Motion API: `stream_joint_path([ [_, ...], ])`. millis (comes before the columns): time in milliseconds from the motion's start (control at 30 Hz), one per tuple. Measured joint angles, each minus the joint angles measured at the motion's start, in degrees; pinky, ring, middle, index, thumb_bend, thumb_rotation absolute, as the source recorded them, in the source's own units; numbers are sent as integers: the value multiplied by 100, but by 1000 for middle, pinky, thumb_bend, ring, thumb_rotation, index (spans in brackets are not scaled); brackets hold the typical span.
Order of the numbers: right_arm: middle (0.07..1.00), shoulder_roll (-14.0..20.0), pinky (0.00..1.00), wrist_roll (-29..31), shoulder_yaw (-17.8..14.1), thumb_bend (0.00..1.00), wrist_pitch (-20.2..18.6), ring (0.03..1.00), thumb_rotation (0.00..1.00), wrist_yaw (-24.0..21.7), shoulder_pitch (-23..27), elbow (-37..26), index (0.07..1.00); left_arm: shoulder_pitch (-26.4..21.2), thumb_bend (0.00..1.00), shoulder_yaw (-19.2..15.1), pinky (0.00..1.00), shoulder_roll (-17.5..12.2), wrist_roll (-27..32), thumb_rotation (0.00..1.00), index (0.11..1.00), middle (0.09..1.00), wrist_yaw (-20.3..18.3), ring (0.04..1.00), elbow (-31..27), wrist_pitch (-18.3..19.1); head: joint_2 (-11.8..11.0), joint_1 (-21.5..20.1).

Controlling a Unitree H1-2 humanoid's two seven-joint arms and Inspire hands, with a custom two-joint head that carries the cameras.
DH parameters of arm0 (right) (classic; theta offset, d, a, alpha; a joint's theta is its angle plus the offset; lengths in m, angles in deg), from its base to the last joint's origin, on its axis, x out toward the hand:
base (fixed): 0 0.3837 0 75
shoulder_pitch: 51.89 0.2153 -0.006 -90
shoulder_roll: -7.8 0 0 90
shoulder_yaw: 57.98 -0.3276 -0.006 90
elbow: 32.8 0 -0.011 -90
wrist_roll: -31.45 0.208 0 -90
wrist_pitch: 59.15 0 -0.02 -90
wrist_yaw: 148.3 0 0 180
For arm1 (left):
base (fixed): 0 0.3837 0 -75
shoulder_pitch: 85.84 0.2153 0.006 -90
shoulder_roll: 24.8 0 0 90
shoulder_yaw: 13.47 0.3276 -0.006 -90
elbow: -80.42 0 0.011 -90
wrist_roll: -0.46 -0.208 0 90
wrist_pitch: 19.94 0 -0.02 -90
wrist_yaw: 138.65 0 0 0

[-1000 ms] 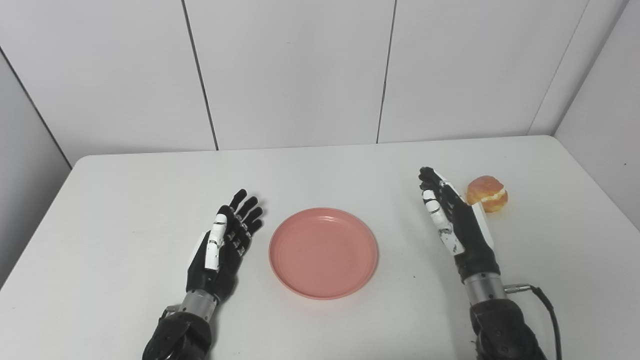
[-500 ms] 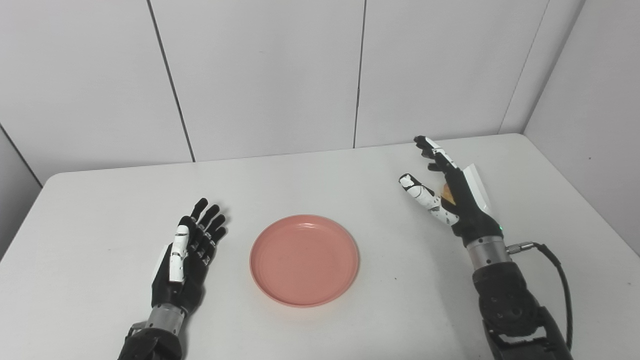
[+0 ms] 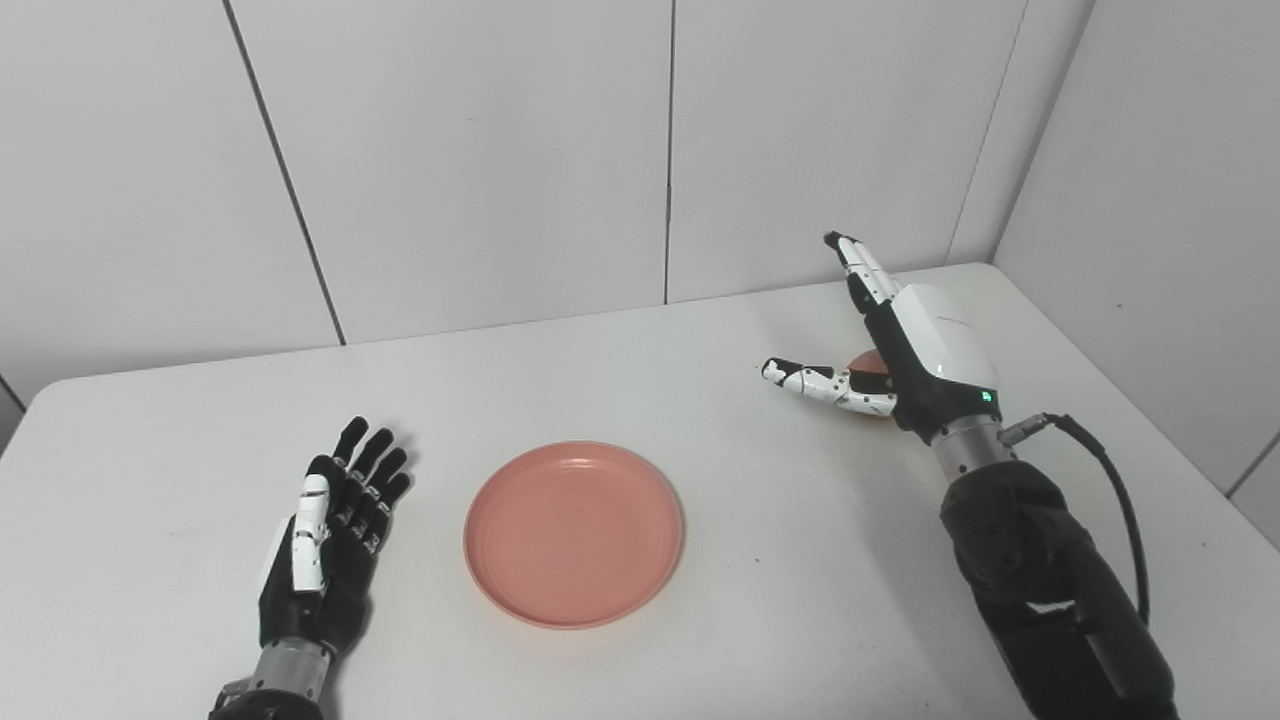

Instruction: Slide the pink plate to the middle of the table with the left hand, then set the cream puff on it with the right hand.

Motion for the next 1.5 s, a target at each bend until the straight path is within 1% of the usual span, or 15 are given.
stream_joint_path([
  [133,992,96,845,-175,34,842,-54,956,759,-86,111,153,998,0,322,3,995,-1,1,1000,944,949,-8,949,-1,0,9,-35],
  [233,999,218,874,-228,80,856,-159,969,760,-287,190,316,1000,1,319,11,998,-1,16,1000,947,951,-31,951,-12,15,18,-26],
  [333,1000,352,931,-310,97,869,-282,984,723,-443,252,450,1000,16,313,11,998,-9,24,1000,942,950,-33,952,-38,22,26,-26],
  [400,1000,446,936,-366,115,874,-390,984,704,-529,300,540,1000,21,314,12,994,-12,23,1000,942,948,-31,950,-49,29,18,-26],
  [500,999,524,926,-399,120,882,-523,978,696,-557,378,713,1000,29,310,15,999,-20,6,1000,949,954,-28,955,-61,30,18,-18],
  [600,993,566,909,-396,146,898,-560,968,680,-551,412,905,1000,28,303,14,1000,-21,3,1000,950,958,-31,958,-55,30,26,-53],
  [700,991,572,887,-381,157,912,-566,961,680,-526,420,1105,1000,29,307,15,1000,-32,3,1000,957,963,-50,963,-55,30,44,-70],
  [867,986,583,880,-332,174,932,-563,952,638,-413,501,1437,999,30,313,18,1000,-63,33,1000,959,958,-84,957,-45,30,70,-70],
  [967,983,585,858,-277,192,939,-560,953,627,-330,593,1674,997,30,309,17,1000,-69,55,1000,959,959,-85,956,-38,30,62,-53],
  [1067,980,590,838,-237,208,940,-560,950,609,-261,661,1848,993,31,312,19,977,-75,55,1000,945,946,-89,938,-39,31,70,-61],
  [1133,975,590,831,-145,230,936,-547,943,591,-191,694,1931,986,33,308,20,996,-106,55,1000,957,957,-94,952,-44,31,79,-70],
  [1300,971,611,804,-41,344,941,-537,928,606,-129,766,2266,980,39,306,13,1000,-156,99,1000,957,958,-105,957,-44,31,79,-70],
  [1333,968,611,786,-27,367,949,-537,919,605,-122,767,2290,975,40,305,13,1000,-157,103,1000,959,960,-105,957,-44,31,79,-70],
  [1433,966,608,772,95,418,957,-529,911,607,-90,827,2467,971,41,308,14,996,-164,117,1000,956,957,-105,954,-43,31,114,-79],
  [1500,962,608,750,190,426,952,-527,894,591,-81,866,2556,966,42,314,14,1000,-164,123,1000,956,957,-105,953,-46,32,132,-79],
])
